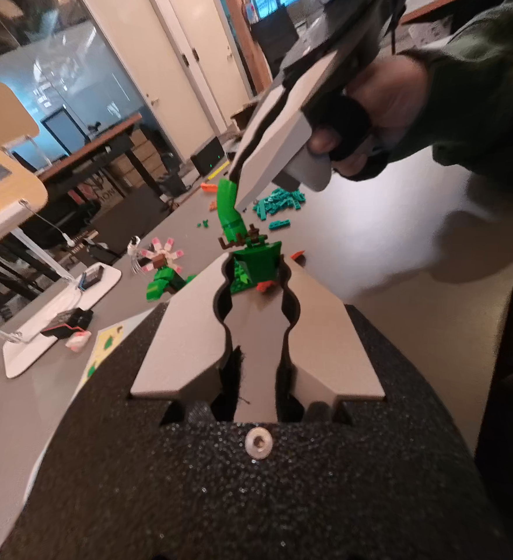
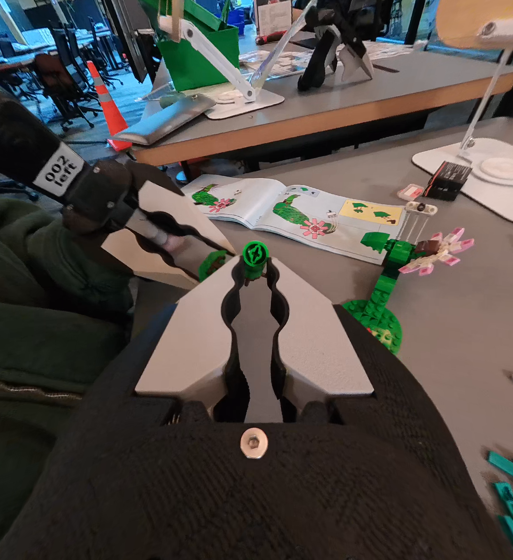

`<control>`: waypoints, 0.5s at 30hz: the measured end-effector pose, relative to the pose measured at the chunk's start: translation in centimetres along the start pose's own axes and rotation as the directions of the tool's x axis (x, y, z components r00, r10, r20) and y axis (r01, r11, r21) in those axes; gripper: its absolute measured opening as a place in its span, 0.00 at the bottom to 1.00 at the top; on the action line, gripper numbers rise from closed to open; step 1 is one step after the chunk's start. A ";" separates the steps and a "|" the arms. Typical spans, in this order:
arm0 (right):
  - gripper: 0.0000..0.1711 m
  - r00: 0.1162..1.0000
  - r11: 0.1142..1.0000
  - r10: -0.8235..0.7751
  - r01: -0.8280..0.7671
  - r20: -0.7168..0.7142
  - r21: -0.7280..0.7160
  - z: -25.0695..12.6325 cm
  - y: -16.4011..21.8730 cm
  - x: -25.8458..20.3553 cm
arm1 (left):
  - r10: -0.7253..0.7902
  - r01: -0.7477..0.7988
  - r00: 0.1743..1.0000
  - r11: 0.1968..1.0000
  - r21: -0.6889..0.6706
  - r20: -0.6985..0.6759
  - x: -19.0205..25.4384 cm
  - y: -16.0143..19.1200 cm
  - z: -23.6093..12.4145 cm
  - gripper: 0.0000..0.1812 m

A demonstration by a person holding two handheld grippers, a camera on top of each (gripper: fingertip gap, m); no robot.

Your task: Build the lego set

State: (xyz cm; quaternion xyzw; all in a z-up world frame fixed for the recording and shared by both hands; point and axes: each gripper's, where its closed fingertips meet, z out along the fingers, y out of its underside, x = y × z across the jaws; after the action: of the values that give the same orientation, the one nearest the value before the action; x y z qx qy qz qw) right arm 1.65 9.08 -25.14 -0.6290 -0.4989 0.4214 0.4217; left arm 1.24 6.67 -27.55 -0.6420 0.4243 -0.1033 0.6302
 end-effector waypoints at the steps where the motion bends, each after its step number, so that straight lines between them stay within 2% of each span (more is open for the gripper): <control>1: 0.07 1.000 1.000 -0.017 0.017 -0.003 0.003 0.0 -0.1 -0.1 | 0.018 -0.018 1.000 1.000 0.015 0.011 -0.1 -0.4 -0.1 0.15; 15: 0.07 0.978 0.973 -0.205 0.208 -0.040 0.102 -0.8 -2.4 -1.7 | 0.130 -0.145 0.982 0.984 0.102 0.138 -1.2 -2.6 -1.2 0.15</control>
State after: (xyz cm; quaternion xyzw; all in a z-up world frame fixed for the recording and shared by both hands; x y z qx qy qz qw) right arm 1.54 7.65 -22.40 -0.5566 -0.5322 0.3919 0.5034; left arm 0.77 6.23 -24.49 -0.5805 0.4190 -0.0406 0.6970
